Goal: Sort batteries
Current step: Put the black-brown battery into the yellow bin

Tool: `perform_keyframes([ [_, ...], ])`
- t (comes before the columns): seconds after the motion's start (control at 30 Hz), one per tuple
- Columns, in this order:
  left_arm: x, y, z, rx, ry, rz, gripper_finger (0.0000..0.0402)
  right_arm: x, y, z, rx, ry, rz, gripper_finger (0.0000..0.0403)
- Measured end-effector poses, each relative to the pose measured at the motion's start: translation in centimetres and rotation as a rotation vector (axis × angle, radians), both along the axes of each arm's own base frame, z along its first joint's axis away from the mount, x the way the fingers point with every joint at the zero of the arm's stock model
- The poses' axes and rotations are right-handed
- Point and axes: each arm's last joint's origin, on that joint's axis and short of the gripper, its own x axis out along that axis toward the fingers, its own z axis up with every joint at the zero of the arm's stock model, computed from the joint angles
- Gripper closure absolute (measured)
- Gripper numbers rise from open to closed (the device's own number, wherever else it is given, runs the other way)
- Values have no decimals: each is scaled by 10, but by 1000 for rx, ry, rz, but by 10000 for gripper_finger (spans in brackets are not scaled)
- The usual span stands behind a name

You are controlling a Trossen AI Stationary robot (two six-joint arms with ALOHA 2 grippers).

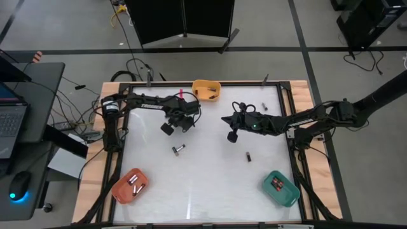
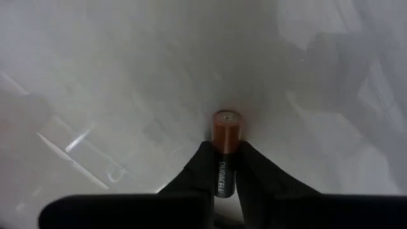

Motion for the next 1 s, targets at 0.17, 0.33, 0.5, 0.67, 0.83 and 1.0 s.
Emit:
perform_keyframes([
  [0.17, 8, 12, 22, 6, -109, 110, 358, 0, 0, 0, -3, 1, 1, 393],
  [0.33, 16, 39, 61, -59, -299, 252, 358, 0, 0, 0, -4, 4, 2, 393],
  [0.5, 24, 69, 90, -13, -457, 311, 358, 0, 0, 0, -3, 3, 1, 393],
  [0.67, 39, 96, 95, -15, -528, 333, 358, 0, 0, 0, 2, 0, -1, 393],
  [0.83, 61, 124, 77, -49, -494, 361, 358, 0, 0, 0, 4, 1, -2, 393],
  [1.0, 80, 149, 63, -111, -491, 369, 358, 0, 0, 0, 4, 1, -2, 393],
])
